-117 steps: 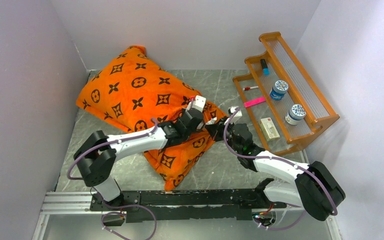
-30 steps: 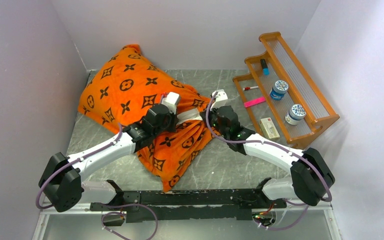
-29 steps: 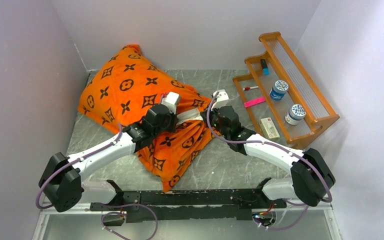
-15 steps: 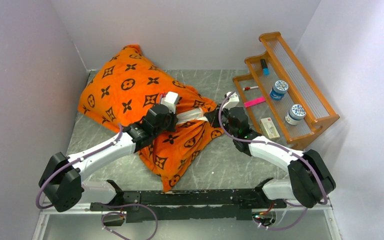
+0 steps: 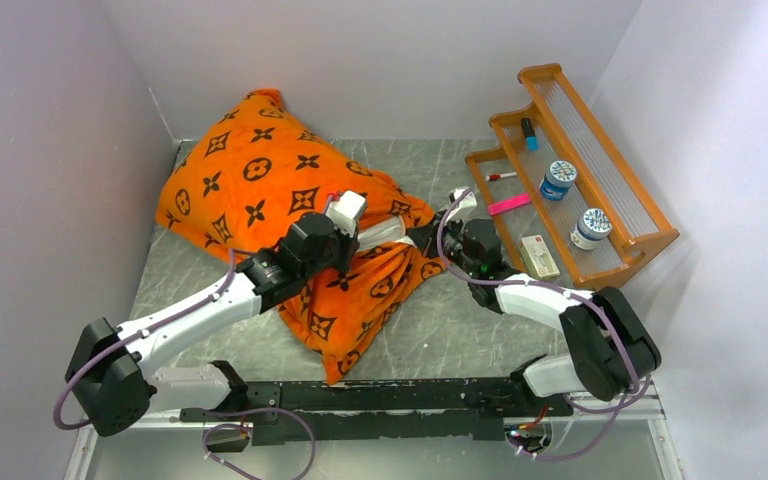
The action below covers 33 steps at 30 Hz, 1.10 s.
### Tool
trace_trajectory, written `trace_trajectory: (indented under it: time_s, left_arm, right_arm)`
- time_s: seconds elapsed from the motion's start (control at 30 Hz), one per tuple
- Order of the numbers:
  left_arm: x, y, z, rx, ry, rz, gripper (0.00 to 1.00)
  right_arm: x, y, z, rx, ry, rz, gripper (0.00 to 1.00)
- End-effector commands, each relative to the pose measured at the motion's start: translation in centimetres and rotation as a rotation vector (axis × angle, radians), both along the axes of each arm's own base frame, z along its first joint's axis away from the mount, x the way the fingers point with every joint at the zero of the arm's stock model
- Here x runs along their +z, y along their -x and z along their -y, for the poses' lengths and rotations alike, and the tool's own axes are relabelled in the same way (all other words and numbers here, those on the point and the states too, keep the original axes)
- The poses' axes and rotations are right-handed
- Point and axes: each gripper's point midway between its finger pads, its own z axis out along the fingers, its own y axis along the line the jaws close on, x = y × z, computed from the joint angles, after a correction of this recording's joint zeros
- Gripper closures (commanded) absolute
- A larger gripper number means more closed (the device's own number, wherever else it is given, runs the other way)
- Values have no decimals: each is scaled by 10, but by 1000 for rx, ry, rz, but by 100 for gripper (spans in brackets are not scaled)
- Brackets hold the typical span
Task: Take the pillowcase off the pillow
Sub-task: Remove the pillow from the pillowcase.
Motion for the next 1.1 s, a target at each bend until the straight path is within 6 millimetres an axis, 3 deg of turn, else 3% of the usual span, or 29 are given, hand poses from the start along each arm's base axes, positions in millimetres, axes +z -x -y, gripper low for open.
trace_trajectory:
  time_s: [0.0, 0.17, 0.43, 0.67, 1.07]
  left_arm:
    - [14, 11, 0, -66, -133, 35, 74]
    - [35, 6, 22, -64, -112, 59, 65]
    - [57, 13, 76, -76, -42, 57, 40]
    - [55, -10, 87, 76, -93, 77, 24]
    - [12, -43, 85, 243, -287, 78, 19]
  right_arm:
    - [-36, -15, 36, -117, 141, -27, 100]
    - [-33, -13, 35, -113, 143, -20, 100]
    - [-29, -12, 37, -124, 151, -11, 100]
    - [-31, -12, 38, -127, 153, -18, 100]
    - [-28, -11, 38, -131, 152, -13, 100]
